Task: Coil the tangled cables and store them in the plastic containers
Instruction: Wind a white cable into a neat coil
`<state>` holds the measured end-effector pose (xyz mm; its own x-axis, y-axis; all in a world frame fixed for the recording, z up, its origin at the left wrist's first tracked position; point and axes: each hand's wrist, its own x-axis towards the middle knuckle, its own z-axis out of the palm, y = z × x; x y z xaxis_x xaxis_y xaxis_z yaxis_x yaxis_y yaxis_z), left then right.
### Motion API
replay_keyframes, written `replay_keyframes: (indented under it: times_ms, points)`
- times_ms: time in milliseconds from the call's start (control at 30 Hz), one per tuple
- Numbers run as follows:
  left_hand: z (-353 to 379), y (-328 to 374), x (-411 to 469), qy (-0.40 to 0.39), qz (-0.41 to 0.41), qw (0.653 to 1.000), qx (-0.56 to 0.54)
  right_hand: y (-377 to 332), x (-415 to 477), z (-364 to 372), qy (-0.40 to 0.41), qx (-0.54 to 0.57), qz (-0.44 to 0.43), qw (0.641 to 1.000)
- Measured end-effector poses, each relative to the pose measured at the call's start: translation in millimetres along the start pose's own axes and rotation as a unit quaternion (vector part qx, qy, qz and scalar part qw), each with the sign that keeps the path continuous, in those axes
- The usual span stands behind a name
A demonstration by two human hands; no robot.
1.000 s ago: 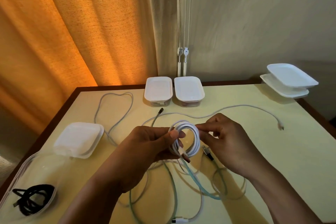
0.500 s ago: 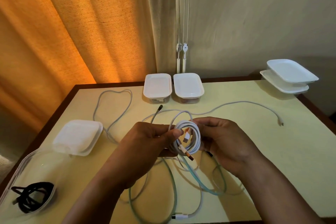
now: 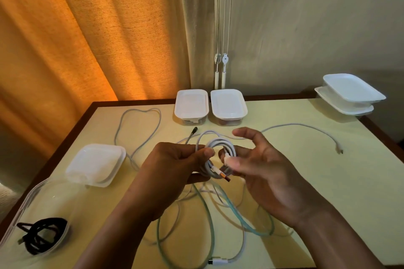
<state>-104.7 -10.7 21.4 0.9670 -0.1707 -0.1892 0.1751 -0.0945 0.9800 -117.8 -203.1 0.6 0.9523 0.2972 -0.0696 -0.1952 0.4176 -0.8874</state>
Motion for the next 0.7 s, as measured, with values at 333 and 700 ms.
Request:
replay_keyframes:
  times_ms: [333,700]
  points:
    - [-3.4,2.9,-1.4,-0.01,-0.012,1.0,-0.012,-9.9,-8.8,-2.3,-0.076,-0.308,-0.108,0.942]
    - [-1.8,5.1,1.2,-0.042,-0.013,0.999,-0.03,-8.1,-3.9,-16.7,-0.05,-0.287,-0.153,0.944]
